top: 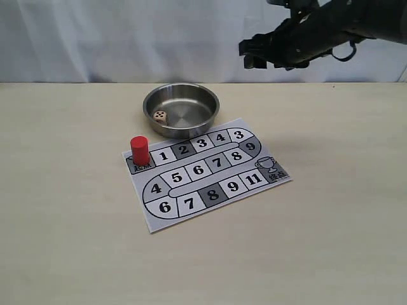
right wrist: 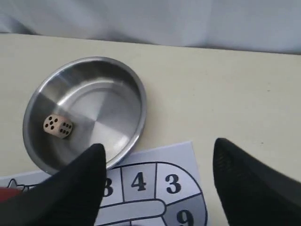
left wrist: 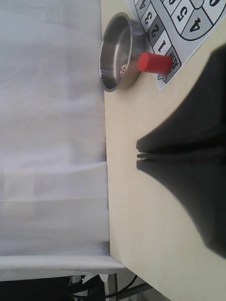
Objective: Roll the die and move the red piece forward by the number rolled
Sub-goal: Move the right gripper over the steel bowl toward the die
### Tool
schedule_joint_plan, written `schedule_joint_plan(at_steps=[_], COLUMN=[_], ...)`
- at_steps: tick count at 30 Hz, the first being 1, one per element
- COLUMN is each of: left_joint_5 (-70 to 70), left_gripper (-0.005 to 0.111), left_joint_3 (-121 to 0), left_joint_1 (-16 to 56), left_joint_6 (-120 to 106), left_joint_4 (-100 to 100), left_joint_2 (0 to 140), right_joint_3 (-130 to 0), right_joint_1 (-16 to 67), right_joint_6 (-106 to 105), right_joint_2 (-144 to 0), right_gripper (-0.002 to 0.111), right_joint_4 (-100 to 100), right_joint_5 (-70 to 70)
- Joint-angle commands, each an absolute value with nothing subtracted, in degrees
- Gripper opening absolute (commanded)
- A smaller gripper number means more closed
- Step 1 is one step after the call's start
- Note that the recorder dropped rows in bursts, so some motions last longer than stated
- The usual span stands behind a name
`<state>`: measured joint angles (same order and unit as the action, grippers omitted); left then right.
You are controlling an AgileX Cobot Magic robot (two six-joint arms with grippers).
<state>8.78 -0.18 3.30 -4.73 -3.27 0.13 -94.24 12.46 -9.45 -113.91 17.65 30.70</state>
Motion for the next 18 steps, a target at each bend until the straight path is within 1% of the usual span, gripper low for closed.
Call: schedule_joint_plan(at_steps=[1,5,12,18], left_joint_5=[8.3,8.3,8.3,8.3], left_gripper=[0.000,0.000,0.000,0.000], left_joint_3=[0.0,0.0,0.0,0.0], left_joint_1=[3.3,3.3,3.3,3.3], left_joint_6=[-4.3,-4.3,-4.3,-4.3], left_joint_4=[-3.2,-3.2,-3.2,-3.2], left_joint_2=[0.0,0.0,0.0,0.0], right_joint_3=[-101.6,-107.1,-112.8,-116.5], right_joint_1=[12.8,12.8,13.1,16.0], right_joint_6=[-9.8,-9.8,-15.9,-19.7], right_joint_2=[-118.1,-121.9,-127.0,-131.1], right_gripper=[0.062,0.062,0.062,0.062], right_joint_4=[21.5,25.4,37.2,36.4], right_joint_5=[38.2,41.3,41.8,41.8])
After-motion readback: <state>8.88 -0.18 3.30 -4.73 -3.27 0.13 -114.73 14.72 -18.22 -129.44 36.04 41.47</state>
